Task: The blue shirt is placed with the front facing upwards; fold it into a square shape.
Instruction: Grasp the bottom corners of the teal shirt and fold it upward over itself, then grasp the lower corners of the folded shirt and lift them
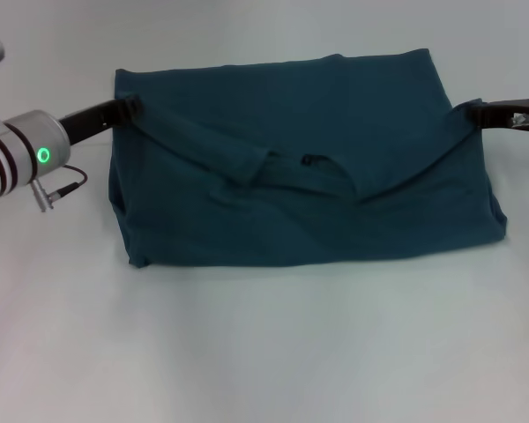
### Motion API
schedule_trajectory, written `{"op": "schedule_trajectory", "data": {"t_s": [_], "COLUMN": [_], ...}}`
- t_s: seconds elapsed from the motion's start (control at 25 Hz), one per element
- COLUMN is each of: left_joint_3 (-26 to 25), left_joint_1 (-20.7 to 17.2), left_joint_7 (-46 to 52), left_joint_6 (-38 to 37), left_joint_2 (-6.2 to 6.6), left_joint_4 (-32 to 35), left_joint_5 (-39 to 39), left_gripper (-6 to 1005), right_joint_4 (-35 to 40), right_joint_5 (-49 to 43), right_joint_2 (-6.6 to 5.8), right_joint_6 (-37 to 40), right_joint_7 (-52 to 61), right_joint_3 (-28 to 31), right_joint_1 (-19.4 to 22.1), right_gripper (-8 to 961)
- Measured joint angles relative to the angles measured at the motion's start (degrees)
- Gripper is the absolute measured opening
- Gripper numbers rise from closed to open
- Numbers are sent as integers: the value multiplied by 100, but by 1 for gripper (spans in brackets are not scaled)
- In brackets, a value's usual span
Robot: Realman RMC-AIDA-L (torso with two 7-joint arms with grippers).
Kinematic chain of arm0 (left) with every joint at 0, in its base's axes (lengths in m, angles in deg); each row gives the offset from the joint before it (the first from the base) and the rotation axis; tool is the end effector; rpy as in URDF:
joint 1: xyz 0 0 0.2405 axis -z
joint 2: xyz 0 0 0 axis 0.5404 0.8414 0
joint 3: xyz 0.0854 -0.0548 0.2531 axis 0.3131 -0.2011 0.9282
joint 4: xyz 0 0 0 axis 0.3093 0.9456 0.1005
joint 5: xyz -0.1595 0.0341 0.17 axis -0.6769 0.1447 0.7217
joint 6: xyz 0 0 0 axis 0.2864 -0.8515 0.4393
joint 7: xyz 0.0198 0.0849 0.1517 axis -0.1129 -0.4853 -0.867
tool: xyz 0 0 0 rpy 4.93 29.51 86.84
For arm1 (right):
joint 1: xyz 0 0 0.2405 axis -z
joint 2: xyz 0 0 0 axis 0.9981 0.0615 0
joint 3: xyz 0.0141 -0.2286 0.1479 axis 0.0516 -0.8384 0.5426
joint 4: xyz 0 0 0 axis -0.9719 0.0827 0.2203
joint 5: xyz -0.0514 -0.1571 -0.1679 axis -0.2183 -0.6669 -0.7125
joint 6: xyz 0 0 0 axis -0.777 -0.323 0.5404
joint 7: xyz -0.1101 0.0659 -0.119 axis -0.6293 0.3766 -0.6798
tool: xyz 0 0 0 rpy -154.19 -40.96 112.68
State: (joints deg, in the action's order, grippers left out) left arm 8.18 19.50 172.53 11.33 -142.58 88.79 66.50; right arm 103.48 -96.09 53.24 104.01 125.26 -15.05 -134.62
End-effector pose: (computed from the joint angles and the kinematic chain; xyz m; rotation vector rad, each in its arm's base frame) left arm -0.2394 0.5349 -0.0311 -1.9178 -1.2100 -0.7372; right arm 0.3271 0.5356 0.0488 -1.8925 1.0355 0.2900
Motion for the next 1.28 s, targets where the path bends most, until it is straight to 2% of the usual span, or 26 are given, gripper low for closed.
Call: {"op": "schedule_trajectory", "data": {"t_s": [0.2,0.32,0.36,0.48,0.76,0.88,1.08,1.28], "left_joint_3": [66,152,162,172,124,138,166,176], "left_joint_1": [-12,-15,-19,-39,-310,-482,-820,-1215], "left_joint_7": [-92,-95,-95,-96,-60,-53,-45,-42], "left_joint_6": [32,50,50,50,85,61,-176,-1067], "left_joint_2": [-109,-123,-123,-123,-108,-112,-111,-88], "left_joint_4": [66,76,77,83,355,536,725,878], "left_joint_5": [0,0,0,0,-77,-240,-546,-586], "left_gripper": [83,106,114,237,499,555,604,641], "right_joint_4": [0,10,31,124,232,317,456,666], "right_joint_5": [-33,-39,-36,-23,-2,47,258,377], "right_joint_2": [70,87,99,143,150,147,145,168], "right_joint_6": [-79,-68,-69,-96,-177,-181,-20,639], "right_joint_7": [-1,1,2,2,5,5,5,43], "right_joint_3": [-27,-114,-139,-153,-118,-102,-106,-102], "right_joint_1": [-2,21,38,88,155,197,371,705], "right_gripper": [43,44,64,126,269,515,573,568]}}
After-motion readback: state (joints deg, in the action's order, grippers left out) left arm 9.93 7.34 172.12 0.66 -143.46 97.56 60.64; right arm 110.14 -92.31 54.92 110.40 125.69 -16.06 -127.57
